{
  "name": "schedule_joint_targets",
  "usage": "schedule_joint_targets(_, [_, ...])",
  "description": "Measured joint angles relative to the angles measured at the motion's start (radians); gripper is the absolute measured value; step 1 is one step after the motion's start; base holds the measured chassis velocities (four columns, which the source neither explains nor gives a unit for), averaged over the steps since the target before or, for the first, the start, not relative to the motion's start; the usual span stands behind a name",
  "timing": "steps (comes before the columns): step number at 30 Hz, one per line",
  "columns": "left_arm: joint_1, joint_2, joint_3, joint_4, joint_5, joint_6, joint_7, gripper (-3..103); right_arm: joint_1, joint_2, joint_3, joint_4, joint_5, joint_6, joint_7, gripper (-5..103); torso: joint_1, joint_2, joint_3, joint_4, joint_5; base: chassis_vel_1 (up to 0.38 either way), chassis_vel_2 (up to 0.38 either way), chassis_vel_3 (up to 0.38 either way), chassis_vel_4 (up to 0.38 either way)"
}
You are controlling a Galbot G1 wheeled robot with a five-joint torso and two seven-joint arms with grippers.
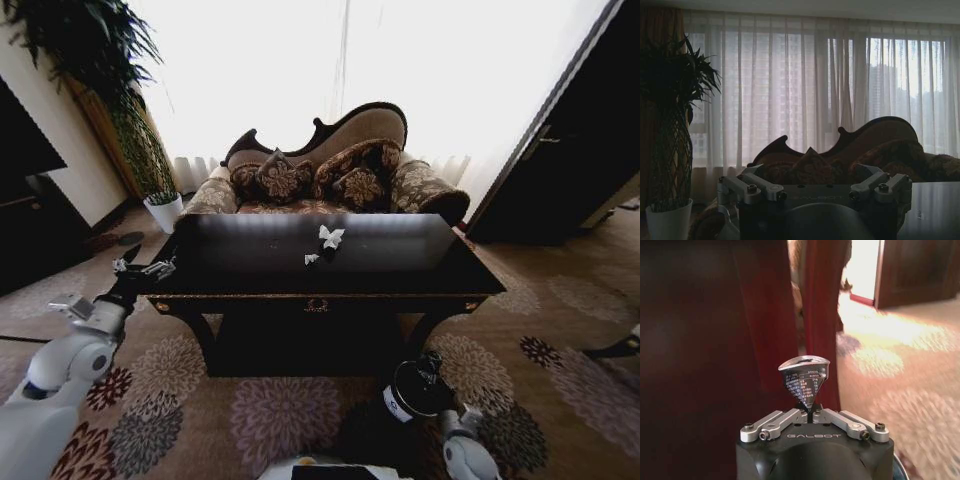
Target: Move to the front of the table and place the trash on the table into the trash bin.
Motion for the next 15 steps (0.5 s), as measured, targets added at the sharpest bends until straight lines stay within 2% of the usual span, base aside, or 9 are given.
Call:
schedule_joint_targets(3, [0.000,0.000,0.000,0.000,0.000,0.000,0.000,100,0.035,0.005,-0.009,-0.084,-0.009,0.010,0.002,0,0.000,0.000,0.000,-0.0002,0.0004,0.000,0.000,0.000,0.000])
schedule_joint_targets(6, [0.000,0.000,0.000,0.000,0.000,0.000,0.000,100,0.125,0.006,-0.022,-0.251,-0.023,0.035,0.007,0,0.000,0.000,0.000,-0.0005,0.0004,0.000,0.000,0.000,0.000])
schedule_joint_targets(15, [0.000,0.000,0.000,0.000,0.000,0.000,0.000,100,0.307,-0.017,-0.038,-0.459,-0.046,0.037,0.022,0,0.000,0.000,0.000,0.0000,0.0002,0.000,0.000,0.000,0.000])
